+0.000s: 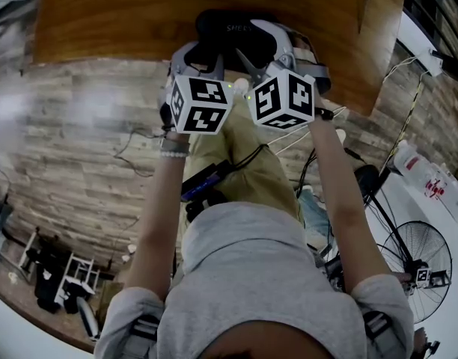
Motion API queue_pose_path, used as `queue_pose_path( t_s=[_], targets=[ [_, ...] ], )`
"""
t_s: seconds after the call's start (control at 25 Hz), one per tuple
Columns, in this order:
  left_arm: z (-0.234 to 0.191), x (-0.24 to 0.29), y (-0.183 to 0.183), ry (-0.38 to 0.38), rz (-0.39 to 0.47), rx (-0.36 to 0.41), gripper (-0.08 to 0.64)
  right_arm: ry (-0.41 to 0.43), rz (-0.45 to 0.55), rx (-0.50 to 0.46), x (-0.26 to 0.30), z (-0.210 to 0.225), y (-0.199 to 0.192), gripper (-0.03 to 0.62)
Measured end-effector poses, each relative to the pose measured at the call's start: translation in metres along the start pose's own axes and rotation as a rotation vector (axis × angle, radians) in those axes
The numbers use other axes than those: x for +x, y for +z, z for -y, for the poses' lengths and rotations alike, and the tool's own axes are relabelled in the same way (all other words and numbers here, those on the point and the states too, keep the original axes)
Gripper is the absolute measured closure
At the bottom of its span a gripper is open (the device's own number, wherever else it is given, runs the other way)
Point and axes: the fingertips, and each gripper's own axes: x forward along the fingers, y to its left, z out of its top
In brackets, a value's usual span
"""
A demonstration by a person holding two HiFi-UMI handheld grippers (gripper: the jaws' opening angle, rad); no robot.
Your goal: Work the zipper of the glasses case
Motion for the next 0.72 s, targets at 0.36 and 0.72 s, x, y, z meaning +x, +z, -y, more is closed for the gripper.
queue_pose_path(
  t_s=[0.36,0.72],
  targets=[
    [-0.0084,0.0007,-0.0032,0.087,-0.043,-0.018,0.466,-0.009,0.003,0.019,0.0016,-0.0040,0.0043,0.374],
    [-0.0082,-0.0030,-0.0032,0.039,-0.034,-0.042,0.540,-0.040,-0.029,-0.059,0.0040,-0.0065,0.0041,0.380]
  ],
)
